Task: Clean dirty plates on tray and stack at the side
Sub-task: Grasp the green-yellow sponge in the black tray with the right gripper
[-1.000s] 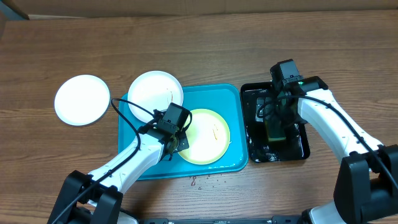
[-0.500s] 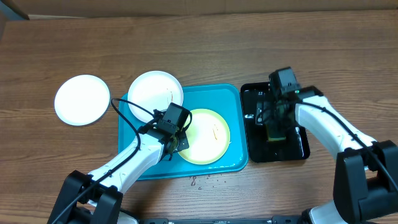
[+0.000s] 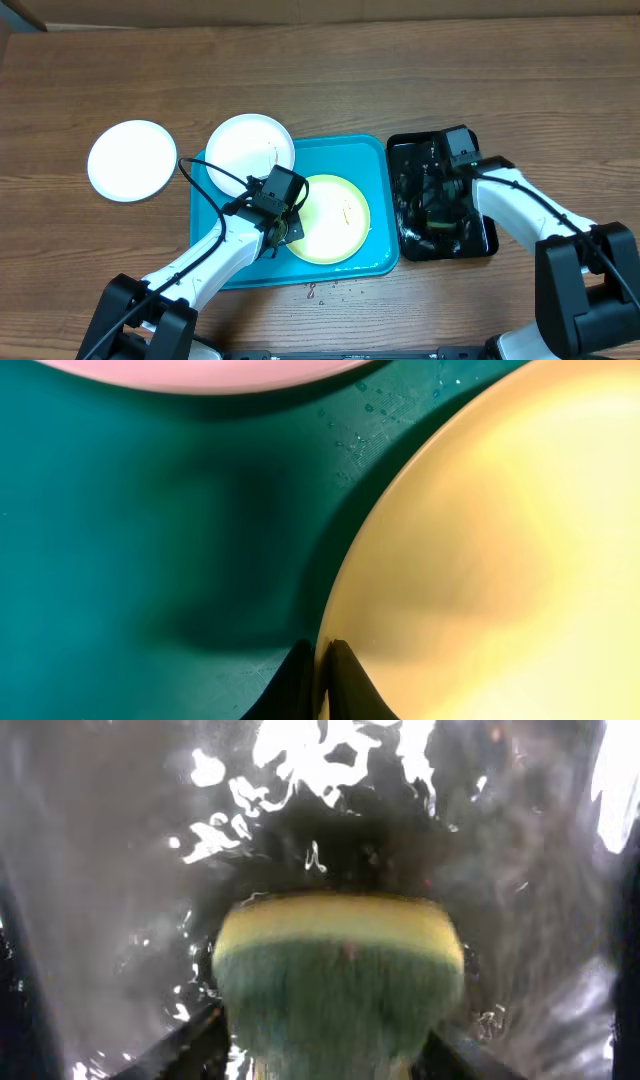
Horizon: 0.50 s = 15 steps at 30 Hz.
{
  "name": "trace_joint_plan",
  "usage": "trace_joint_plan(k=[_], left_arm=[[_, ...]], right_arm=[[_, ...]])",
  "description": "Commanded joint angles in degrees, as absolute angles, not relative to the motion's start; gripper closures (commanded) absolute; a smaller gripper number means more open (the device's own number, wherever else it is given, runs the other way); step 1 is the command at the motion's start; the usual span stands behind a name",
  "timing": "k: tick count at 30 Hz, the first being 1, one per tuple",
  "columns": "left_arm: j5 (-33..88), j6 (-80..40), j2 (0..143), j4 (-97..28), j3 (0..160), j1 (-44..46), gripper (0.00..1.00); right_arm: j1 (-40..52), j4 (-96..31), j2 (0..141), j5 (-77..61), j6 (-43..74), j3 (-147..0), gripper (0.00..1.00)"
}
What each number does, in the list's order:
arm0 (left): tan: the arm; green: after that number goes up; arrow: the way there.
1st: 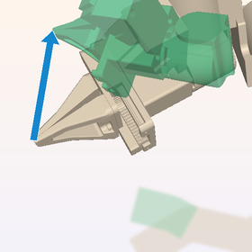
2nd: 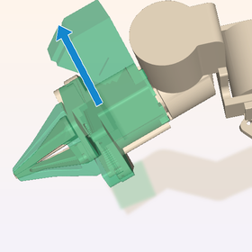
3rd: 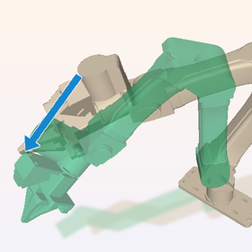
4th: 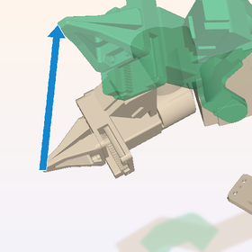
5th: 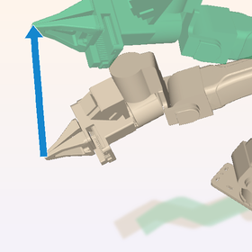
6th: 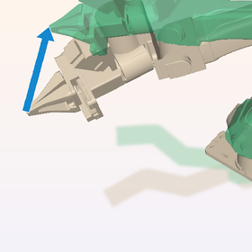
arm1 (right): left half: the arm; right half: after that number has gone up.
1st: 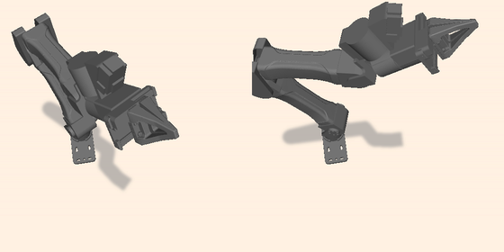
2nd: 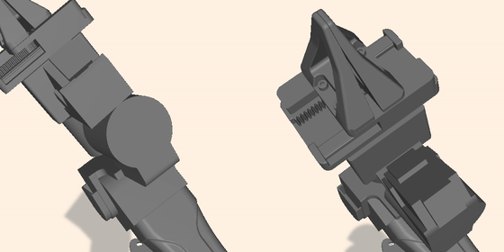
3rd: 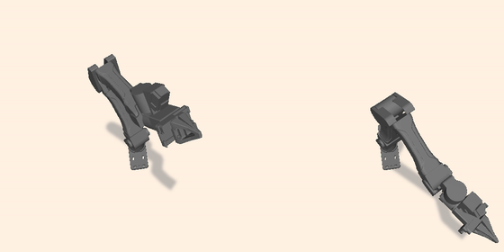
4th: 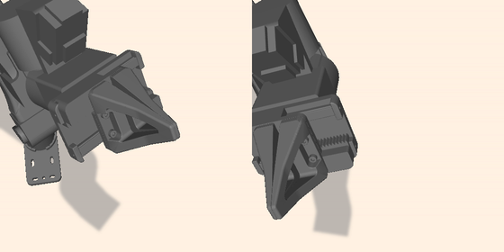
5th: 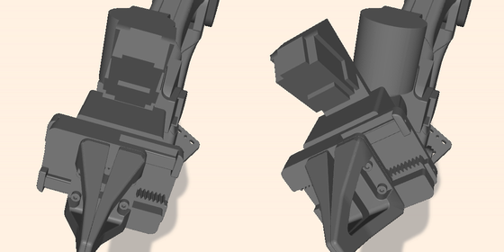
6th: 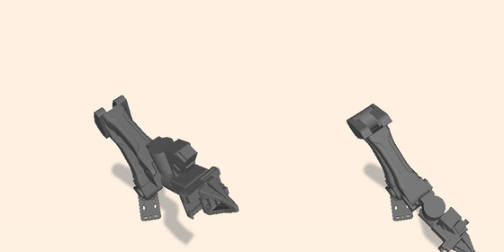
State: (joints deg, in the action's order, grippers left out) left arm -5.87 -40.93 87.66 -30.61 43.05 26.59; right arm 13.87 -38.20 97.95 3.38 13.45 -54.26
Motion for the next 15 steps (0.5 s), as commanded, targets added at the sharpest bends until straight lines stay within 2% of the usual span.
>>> trace_joint_plan(k=[1, 4, 6, 7, 8, 10, 11, 12, 13, 15], left_arm=[[-6.5, -40.3, 87.9, -30.6, 43.9, 26.3, 0.93], [-6.5, -40.3, 87.9, -30.6, 43.9, 26.3, 0.93], [-6.5, -40.3, 87.9, -30.5, 43.9, 26.3, 0.93], [-6.5, -40.3, 87.9, -30.4, 43.9, 26.3, 0.93], [-6.5, -40.3, 87.9, -30.4, 43.9, 26.3, 0.93], [-6.4, -40.3, 87.9, -30.3, 43.9, 26.3, 0.92], [-6.4, -40.3, 87.9, -30.3, 43.9, 26.3, 0.92], [-6.4, -40.3, 87.9, -30.4, 43.9, 26.3, 0.92], [-6.4, -40.3, 87.9, -30.4, 43.9, 26.3, 0.92], [-6.4, -40.2, 87.9, -30.4, 43.9, 26.3, 0.92]], right_arm=[[13.7, -41.9, 98.3, 3.4, 13.6, -57.3, 0.39], [13.7, -44.1, 98.3, 3.3, 13.9, -56.3, 0.38], [13.7, -43.6, 98.3, 3.4, 15.0, -54.7, 0.53], [13.8, -41.9, 98.3, 3.3, 15.1, -53.5, 0.66], [13.8, -40.9, 98.3, 3.4, 15.1, -52.9, 0.73], [13.8, -38.5, 98.3, 3.4, 15.0, -51.9, 0.78], [13.8, -38.2, 98.3, 3.3, 15.1, -52.1, 0.77], [13.8, -38.5, 98.3, 2.8, 15.0, -52.5, 0.68], [13.8, -39.6, 98.3, 2.7, 15.0, -53.4, 0.55], [13.8, -42.9, 98.3, 2.7, 14.9, -55.5, 0.48]])
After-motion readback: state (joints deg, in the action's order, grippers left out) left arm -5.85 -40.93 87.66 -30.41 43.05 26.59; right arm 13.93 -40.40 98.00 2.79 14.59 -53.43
